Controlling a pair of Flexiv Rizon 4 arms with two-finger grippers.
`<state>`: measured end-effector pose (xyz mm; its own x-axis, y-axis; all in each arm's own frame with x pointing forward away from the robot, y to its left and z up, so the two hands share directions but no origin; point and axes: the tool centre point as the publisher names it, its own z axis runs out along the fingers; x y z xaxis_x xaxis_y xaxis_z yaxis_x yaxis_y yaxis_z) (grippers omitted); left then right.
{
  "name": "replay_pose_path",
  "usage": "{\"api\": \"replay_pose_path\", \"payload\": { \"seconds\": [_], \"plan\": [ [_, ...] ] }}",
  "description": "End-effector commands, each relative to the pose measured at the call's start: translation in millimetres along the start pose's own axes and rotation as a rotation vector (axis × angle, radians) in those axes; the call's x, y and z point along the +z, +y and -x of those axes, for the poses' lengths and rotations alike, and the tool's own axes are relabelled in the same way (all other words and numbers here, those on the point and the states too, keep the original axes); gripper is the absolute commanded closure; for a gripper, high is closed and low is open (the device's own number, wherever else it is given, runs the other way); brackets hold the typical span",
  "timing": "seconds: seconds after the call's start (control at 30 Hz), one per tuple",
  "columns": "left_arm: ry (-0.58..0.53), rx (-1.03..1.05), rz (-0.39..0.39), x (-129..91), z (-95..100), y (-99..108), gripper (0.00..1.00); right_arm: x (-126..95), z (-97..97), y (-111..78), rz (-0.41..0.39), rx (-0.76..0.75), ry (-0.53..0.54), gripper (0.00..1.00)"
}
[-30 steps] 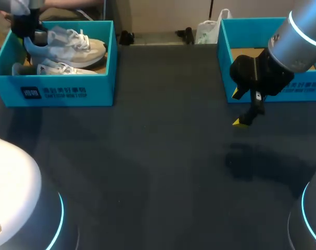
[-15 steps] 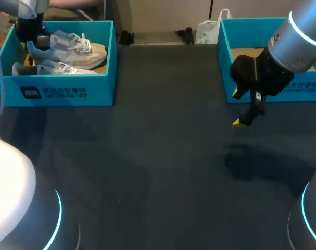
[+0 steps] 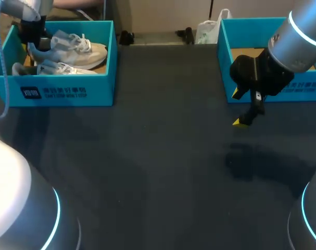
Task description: Take the shoe out of the shoebox, open the shoe tongue, remove and reinsert the insole, then place the shoe into the shoebox
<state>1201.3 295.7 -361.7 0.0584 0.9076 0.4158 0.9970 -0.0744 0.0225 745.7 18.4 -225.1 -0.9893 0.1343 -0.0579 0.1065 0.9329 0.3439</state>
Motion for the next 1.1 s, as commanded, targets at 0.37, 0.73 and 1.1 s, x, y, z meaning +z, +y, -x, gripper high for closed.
{"api": "replay_pose_path", "payload": {
  "seconds": [0.37,0.73,1.1],
  "plan": [
    [-0.082,0.036,0.024,-23.5,-11.1,-4.5,0.16,1.2,-0.2,0.3,-0.002,0.001,-0.001,0.0],
    [-0.223,0.05,0.033,-65.1,-18.2,-14.2,0.15,1.2,-0.2,0.3,-0.002,0.001,-0.001,0.0],
    [-0.359,0.044,0.047,-113.1,-45.0,-51.2,0.15,1.2,-0.2,0.3,-0.002,0.001,-0.001,0.0]
  ]
}}
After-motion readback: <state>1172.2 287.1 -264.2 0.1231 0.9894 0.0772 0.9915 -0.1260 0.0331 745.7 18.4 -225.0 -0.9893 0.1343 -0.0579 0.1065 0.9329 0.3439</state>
